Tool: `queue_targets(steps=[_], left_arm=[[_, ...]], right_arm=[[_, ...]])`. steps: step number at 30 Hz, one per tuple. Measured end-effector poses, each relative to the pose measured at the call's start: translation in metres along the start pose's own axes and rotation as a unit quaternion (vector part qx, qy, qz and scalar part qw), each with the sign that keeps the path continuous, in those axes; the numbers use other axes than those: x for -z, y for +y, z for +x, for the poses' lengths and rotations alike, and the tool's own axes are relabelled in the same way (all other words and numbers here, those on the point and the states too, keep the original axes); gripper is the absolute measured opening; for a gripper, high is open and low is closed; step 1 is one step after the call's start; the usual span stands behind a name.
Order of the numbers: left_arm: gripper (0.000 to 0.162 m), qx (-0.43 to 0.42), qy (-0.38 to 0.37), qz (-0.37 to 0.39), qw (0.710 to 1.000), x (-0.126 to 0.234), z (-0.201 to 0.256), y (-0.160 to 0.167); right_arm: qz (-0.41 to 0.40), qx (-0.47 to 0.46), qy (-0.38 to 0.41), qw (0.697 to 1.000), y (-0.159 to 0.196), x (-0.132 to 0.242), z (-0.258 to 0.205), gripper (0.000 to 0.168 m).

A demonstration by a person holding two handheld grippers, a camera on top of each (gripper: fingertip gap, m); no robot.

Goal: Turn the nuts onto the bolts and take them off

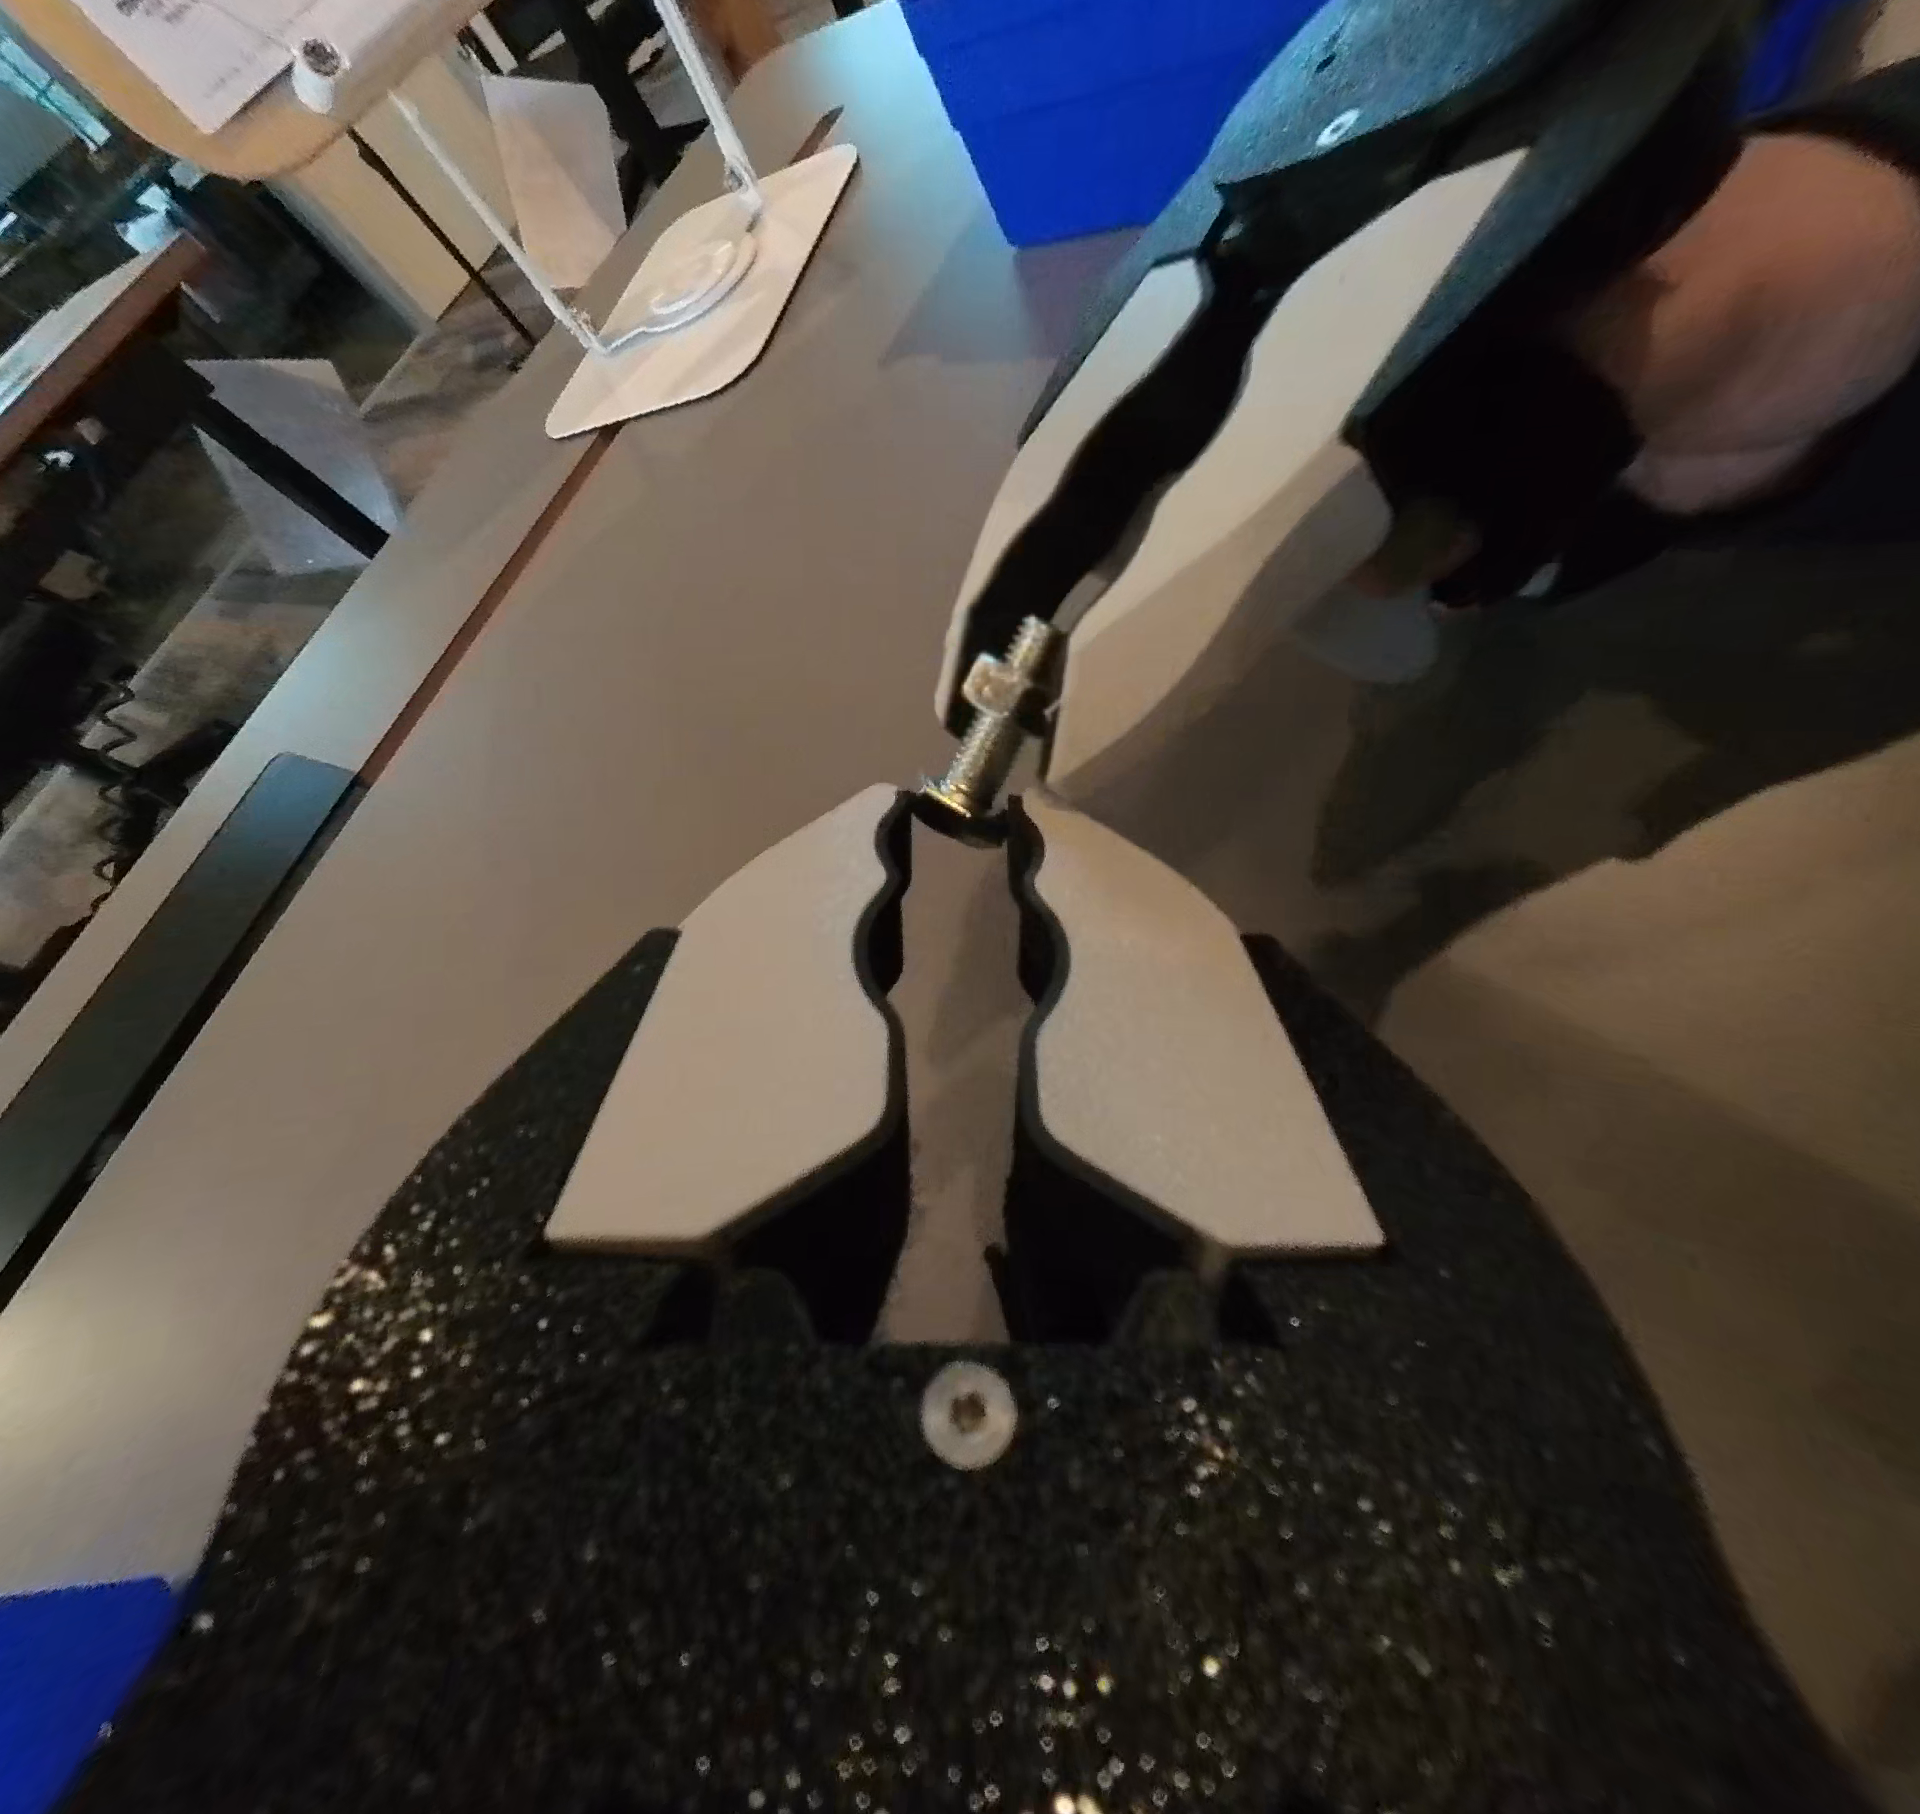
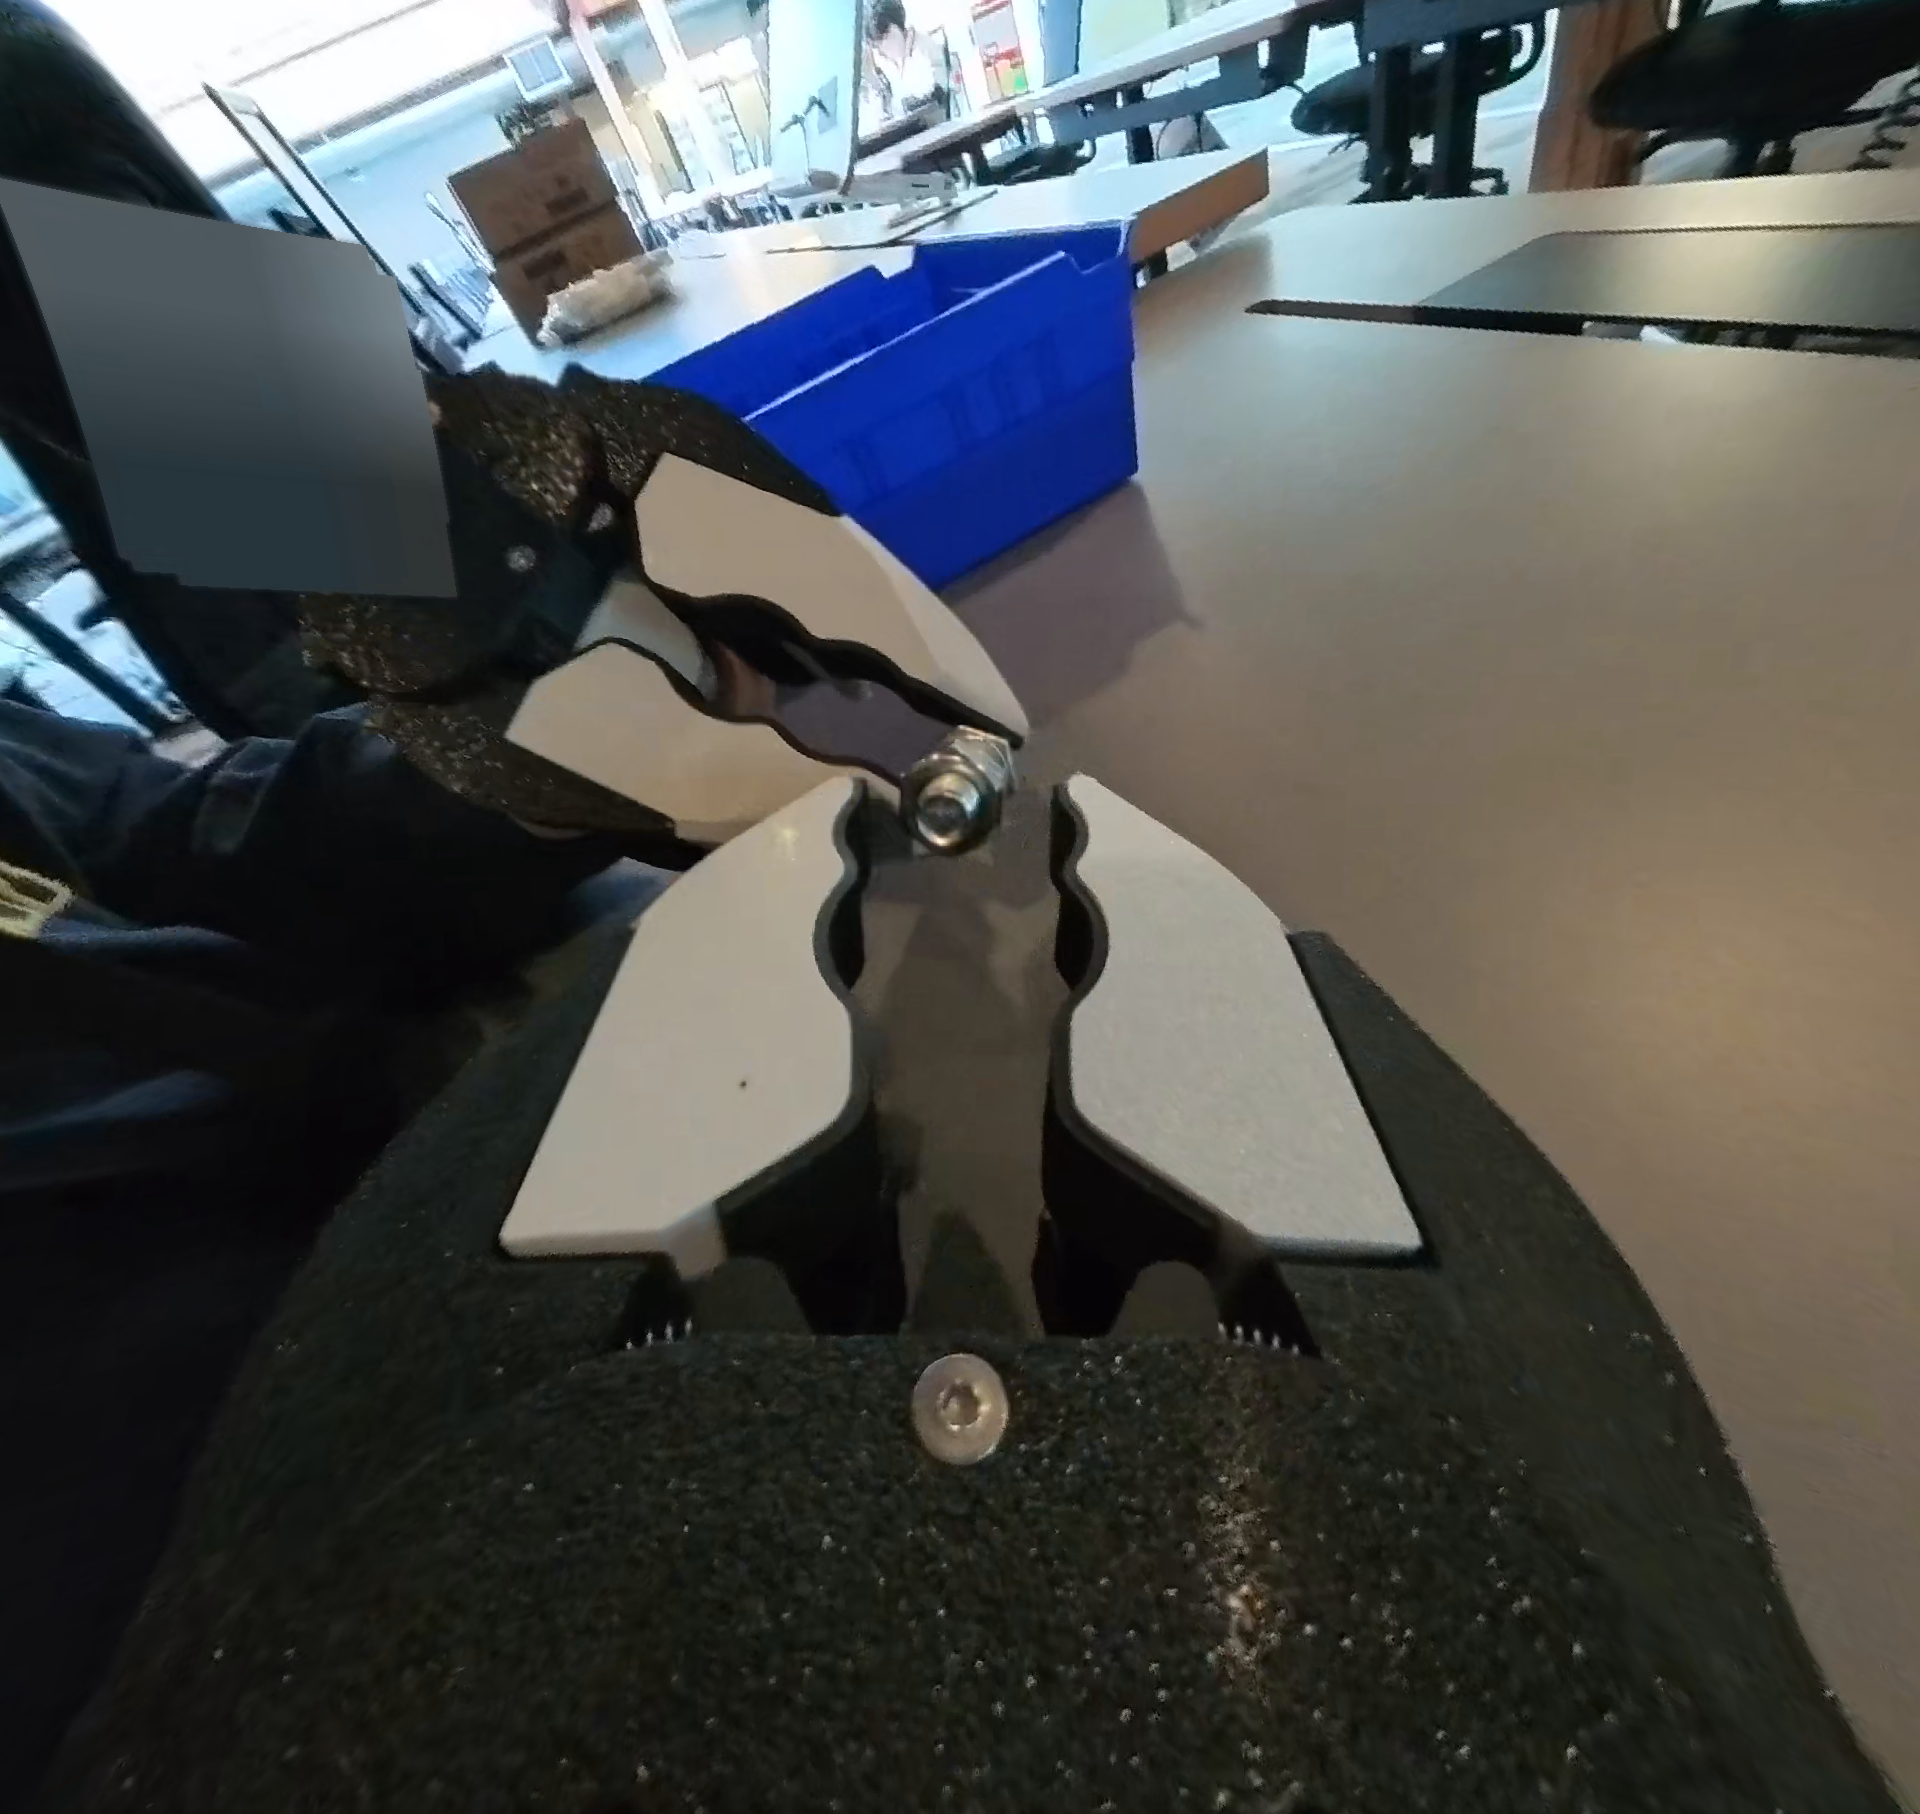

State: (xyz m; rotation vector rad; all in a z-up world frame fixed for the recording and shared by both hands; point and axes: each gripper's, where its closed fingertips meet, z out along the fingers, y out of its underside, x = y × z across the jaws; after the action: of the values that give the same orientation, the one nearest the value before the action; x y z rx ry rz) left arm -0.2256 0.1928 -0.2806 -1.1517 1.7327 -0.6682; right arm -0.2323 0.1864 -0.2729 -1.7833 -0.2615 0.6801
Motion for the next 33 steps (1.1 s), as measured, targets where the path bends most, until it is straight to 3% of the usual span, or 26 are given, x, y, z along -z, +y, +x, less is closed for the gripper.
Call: queue_targets(steps=[2, 7, 12, 16, 22, 25, 28, 33], left_arm=[[0.017, -0.007, 0.007, -0.004, 1.0, -0.002, 0.004, 0.002], [0.017, 0.006, 0.025, 0.03, 0.999, 0.001, 0.009, 0.001], [0.036, 0.1, 0.15, 0.07, 0.981, 0.005, 0.026, -0.002], [0.026, 0.105, 0.2, 0.084, 0.971, 0.008, 0.036, -0.001], [0.031, 0.091, 0.245, 0.074, 0.962, 0.006, 0.053, 0.002], [0.019, 0.094, 0.257, 0.076, 0.959, 0.008, 0.055, 0.002], [0.018, 0.106, 0.271, 0.074, 0.954, 0.009, 0.056, 0.002], [0.017, 0.102, 0.214, 0.055, 0.97, -0.001, 0.045, 0.012]], right_arm=[[0.003, -0.006, -0.013, 1.0, 0.0, 0.0, -0.003, 0.02], [-0.014, 0.027, -0.022, 0.999, 0.002, 0.002, -0.007, 0.019], [-0.049, 0.049, -0.092, 0.993, 0.011, 0.006, -0.018, 0.019], [-0.071, 0.069, -0.107, 0.989, 0.019, 0.01, -0.018, 0.019], [-0.084, 0.071, -0.142, 0.984, 0.023, 0.014, -0.025, 0.019], [-0.091, 0.064, -0.165, 0.98, 0.025, 0.016, -0.03, 0.019], [-0.091, 0.059, -0.175, 0.979, 0.026, 0.017, -0.032, 0.019], [-0.078, 0.069, -0.121, 0.987, 0.021, 0.015, -0.016, 0.023]])
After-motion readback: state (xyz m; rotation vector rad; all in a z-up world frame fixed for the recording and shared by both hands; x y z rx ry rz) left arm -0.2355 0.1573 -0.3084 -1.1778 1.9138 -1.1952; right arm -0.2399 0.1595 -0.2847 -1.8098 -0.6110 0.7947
